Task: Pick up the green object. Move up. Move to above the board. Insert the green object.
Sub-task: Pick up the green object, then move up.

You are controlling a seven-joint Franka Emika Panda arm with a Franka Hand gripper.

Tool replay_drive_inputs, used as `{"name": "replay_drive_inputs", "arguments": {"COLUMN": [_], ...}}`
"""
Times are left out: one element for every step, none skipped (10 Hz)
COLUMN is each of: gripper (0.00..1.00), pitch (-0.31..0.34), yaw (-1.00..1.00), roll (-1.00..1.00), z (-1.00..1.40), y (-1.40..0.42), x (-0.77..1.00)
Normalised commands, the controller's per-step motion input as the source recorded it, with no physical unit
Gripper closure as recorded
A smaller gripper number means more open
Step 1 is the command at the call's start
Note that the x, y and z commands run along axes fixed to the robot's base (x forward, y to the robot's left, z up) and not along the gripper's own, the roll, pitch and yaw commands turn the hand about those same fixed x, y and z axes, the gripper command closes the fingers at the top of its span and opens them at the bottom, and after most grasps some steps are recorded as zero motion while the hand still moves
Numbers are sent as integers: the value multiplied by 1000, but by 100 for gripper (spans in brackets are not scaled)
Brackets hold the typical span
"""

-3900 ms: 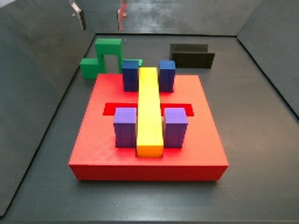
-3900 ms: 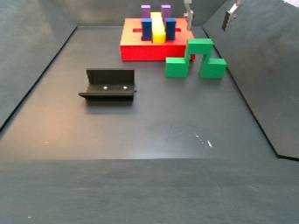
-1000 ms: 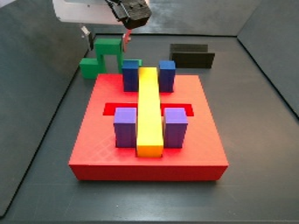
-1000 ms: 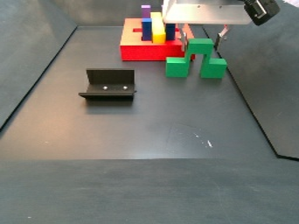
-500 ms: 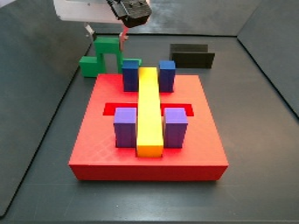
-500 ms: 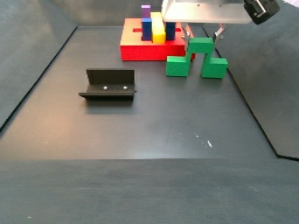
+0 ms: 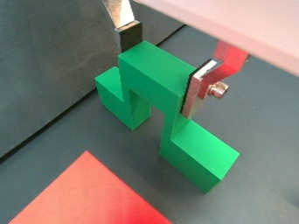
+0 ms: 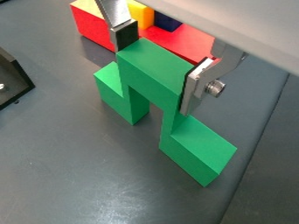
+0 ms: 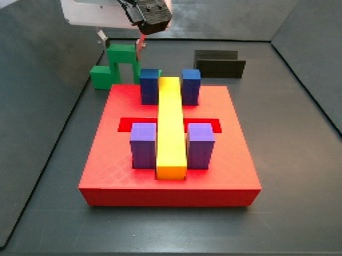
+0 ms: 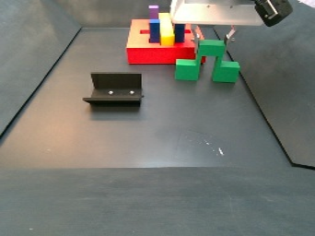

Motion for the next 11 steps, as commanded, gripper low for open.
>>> {"name": "replay_drive_inputs", "arguments": {"gripper": [100,100,100,100,100,100,100,100,100,100,100], "pitch": [0,0,0,0,0,0,0,0,11,25,1], "yaw": [0,0,0,0,0,0,0,0,-6,1,1], "roll": [0,0,0,0,0,0,0,0,-3,-12,-46], "z": [0,0,0,0,0,0,0,833,817,719,354], "y": [0,0,0,0,0,0,0,0,-100,-94,-35], "x": [0,0,0,0,0,0,0,0,-39,-77,-50]}}
